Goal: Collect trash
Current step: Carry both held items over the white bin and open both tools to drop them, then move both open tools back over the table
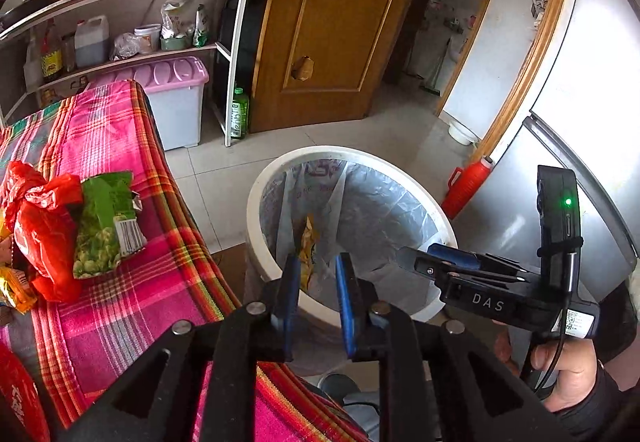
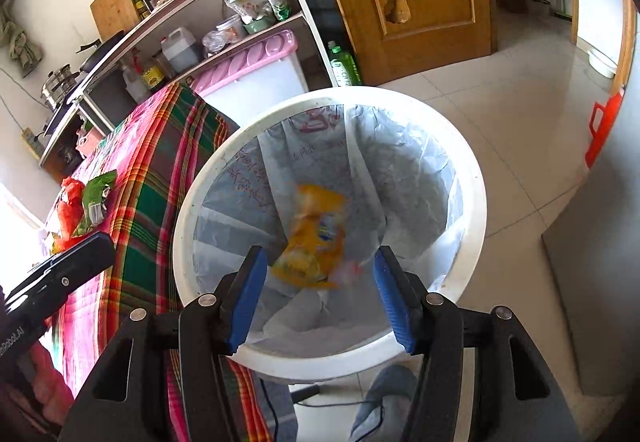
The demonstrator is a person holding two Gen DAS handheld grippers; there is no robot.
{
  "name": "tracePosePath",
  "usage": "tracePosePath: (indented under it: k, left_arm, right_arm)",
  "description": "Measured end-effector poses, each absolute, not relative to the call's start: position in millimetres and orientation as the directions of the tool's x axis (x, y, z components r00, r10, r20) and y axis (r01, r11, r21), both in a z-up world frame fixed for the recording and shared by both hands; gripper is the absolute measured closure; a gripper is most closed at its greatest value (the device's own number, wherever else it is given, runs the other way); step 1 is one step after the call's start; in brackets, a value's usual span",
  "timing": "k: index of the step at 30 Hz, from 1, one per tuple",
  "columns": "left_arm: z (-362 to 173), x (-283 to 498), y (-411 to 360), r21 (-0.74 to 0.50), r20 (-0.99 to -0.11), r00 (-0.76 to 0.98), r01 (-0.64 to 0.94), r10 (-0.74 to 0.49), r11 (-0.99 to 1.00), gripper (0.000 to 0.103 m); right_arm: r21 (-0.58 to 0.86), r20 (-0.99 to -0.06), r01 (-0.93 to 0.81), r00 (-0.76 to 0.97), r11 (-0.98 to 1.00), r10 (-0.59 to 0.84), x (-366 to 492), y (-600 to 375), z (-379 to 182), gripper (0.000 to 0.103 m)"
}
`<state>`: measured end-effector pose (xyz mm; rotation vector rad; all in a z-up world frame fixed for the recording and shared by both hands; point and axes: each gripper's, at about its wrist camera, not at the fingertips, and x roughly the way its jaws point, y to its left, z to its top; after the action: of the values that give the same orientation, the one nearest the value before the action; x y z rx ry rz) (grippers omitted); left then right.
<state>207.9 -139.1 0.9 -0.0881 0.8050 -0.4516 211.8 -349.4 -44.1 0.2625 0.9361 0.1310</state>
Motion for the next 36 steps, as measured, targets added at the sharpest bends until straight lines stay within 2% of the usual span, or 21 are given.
tracePosePath:
  k: [9, 17, 22, 27, 31, 36]
  left_arm:
    - [21.7, 172.5, -111.3, -0.234, -0.613, 0.685, 0.318, -0.394, 0.919, 0.084]
    - [32.3, 135.4, -67.3, -0.212, -0.568, 0.765, 0.219, -0.303, 0.952, 0.084]
    - [30.9, 114.9, -32.9, -0.206, -0.564, 0.792, 0.138, -0.233, 0.969, 0.084]
    - [29.1, 96.3, 2.7, -0.206, -0.551, 0.819, 0.052, -0.160, 0.977, 0.076]
    - [26.4, 80.8, 29.5, -0.208, -0.539, 0.835, -0.006, -0.109, 0.978, 0.064]
    - [24.9, 68.0, 55.0, -0.183, -0.521, 0.852, -0.055, -0.050, 0.982, 0.063]
  right_arm:
    - [0.275, -0.714, -0.069, 0.653, 0.959, 0.252, 186.6, -329.5, -8.9, 0.046]
    - [0.256, -0.619, -0.225, 0.709, 0.940, 0.338, 155.5, -283.4, 17.3, 0.044]
    - [0.267, -0.617, -0.313, 0.671, 0.912, 0.411, 143.4, -247.1, 19.1, 0.040]
    - [0.266, -0.621, -0.386, 0.633, 0.883, 0.463, 134.5, -215.7, 19.7, 0.040]
    - [0.271, -0.628, -0.425, 0.602, 0.863, 0.494, 131.7, -194.3, 18.6, 0.040]
    - [0.274, -0.650, -0.461, 0.558, 0.844, 0.516, 131.9, -170.0, 12.6, 0.040]
